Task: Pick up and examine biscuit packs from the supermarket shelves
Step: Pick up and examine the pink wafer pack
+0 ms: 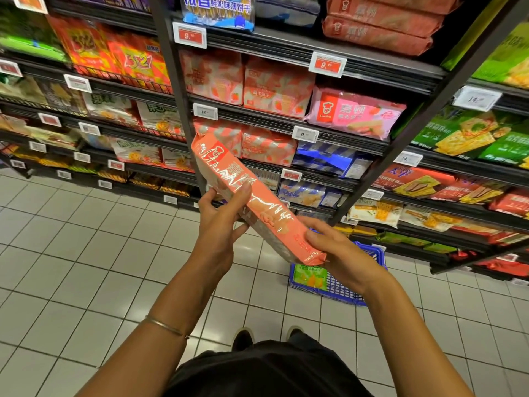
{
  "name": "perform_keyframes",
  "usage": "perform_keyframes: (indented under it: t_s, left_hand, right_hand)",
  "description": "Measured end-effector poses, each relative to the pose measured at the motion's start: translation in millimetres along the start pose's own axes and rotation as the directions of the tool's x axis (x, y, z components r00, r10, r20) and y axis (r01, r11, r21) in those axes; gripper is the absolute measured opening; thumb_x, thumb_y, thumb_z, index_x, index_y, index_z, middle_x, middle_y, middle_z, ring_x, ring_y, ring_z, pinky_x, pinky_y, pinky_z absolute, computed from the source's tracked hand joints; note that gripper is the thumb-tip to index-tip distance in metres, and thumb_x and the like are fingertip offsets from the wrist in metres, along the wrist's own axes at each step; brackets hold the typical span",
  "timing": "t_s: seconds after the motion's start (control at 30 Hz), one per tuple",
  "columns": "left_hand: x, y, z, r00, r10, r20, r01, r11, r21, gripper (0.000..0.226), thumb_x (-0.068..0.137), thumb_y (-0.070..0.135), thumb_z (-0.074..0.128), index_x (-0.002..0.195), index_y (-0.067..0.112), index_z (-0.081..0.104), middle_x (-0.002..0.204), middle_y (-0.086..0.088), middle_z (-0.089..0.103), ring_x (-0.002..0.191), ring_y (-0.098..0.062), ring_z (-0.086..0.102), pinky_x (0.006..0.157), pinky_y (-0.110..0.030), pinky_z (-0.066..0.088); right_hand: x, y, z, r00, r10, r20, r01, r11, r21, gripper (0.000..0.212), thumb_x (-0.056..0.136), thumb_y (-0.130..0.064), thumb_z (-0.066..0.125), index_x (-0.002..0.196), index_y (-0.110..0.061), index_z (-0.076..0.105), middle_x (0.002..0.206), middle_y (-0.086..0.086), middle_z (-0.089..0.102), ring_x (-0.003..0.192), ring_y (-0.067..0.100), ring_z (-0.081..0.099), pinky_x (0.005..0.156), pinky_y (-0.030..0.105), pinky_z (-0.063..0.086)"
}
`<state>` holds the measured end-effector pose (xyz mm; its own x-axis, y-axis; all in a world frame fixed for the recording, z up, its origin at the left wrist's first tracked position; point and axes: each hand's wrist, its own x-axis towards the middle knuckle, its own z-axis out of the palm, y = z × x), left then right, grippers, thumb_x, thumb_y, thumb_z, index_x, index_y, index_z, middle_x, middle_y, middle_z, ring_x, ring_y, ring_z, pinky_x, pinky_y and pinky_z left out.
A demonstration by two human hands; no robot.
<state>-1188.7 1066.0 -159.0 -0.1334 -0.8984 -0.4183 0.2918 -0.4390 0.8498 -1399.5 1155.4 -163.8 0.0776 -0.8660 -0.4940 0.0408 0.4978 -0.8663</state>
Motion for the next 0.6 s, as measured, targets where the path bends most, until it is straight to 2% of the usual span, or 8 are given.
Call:
perform_keyframes:
  t_s: [0.07,0.17,0.27,0.4,0.47,0.53,0.6]
  left_hand:
    - [-0.3,0.2,0.1,1.000,0.013,0.014,-0.013,1.000,0.000,0.115,0.054,0.056,0.086,0.153,0.026,0.036,0.138,-0.005,0.064,0.122,-0.025,0.068,0.107,-0.057,0.052]
    - [-0.3,1.2,-1.9,0.997,0.040,0.059,-0.041,0.999,0.006,0.103,0.063,0.052,0.082,0.153,0.024,0.039,0.134,-0.005,0.068,0.119,-0.024,0.070,0.105,-0.054,0.055]
    - [1.5,0.7,-5.8,0.989,0.057,0.140,-0.063,0.997,0.033,0.087,0.082,0.044,0.083,0.154,0.027,0.038,0.132,-0.004,0.070,0.122,-0.022,0.069,0.106,-0.057,0.052]
    - [1.4,-3.0,-7.4,0.969,0.074,0.234,-0.087,0.995,0.046,0.090,0.079,0.028,0.076,0.157,0.034,0.033,0.138,-0.007,0.063,0.127,-0.025,0.065,0.104,-0.060,0.052]
    - [0.5,-5.0,-6.6,0.967,0.103,0.232,-0.114,0.993,0.035,0.093,0.077,0.024,0.079,0.157,0.033,0.034,0.136,-0.010,0.062,0.124,-0.025,0.067,0.102,-0.058,0.055]
    - [-1.0,-8.2,-5.4,0.959,0.137,0.250,-0.156,0.986,0.059,0.101,0.072,0.024,0.085,0.158,0.033,0.033,0.136,-0.011,0.062,0.122,-0.024,0.068,0.097,-0.053,0.059]
    - [-4.0,-12.4,-3.8,0.946,0.154,0.286,-0.189,0.977,0.100,0.112,0.064,0.029,0.089,0.160,0.033,0.031,0.134,-0.006,0.064,0.120,-0.023,0.070,0.095,-0.050,0.061]
  right_hand:
    - [1.7,1.0,1.0,1.000,-0.010,-0.012,0.010,1.000,0.013,0.101,0.054,-0.067,0.088,0.144,-0.033,0.055,0.136,0.005,0.064,0.126,0.030,0.062,0.102,0.041,0.053]
    - [2.4,2.0,1.6,1.000,-0.017,0.011,0.017,1.000,0.004,0.109,0.052,-0.062,0.092,0.148,-0.031,0.051,0.136,0.005,0.066,0.121,0.028,0.066,0.095,0.036,0.053]
    - [3.1,4.2,2.5,0.998,-0.053,0.017,0.053,0.999,0.007,0.097,0.062,-0.047,0.084,0.150,-0.028,0.048,0.135,0.007,0.068,0.123,0.031,0.065,0.102,0.042,0.052]
    - [-0.2,1.6,2.9,0.997,-0.055,0.059,0.056,0.998,-0.026,0.099,0.063,-0.043,0.083,0.152,-0.028,0.043,0.136,0.002,0.068,0.125,0.025,0.065,0.112,0.046,0.047]
    - [-1.5,-0.9,3.6,0.994,-0.035,0.102,0.041,0.998,-0.053,0.105,0.062,-0.046,0.086,0.154,-0.029,0.040,0.139,-0.001,0.067,0.127,0.021,0.064,0.113,0.045,0.047]
    - [-0.2,-4.0,7.0,0.994,-0.042,0.103,0.048,0.997,-0.061,0.117,0.055,-0.060,0.092,0.155,-0.030,0.040,0.143,-0.001,0.063,0.130,0.020,0.061,0.114,0.045,0.045]
    - [2.4,-9.6,13.0,0.995,-0.068,0.078,0.073,0.996,-0.059,0.123,0.051,-0.072,0.090,0.155,-0.029,0.040,0.143,0.002,0.063,0.132,0.023,0.060,0.116,0.047,0.042]
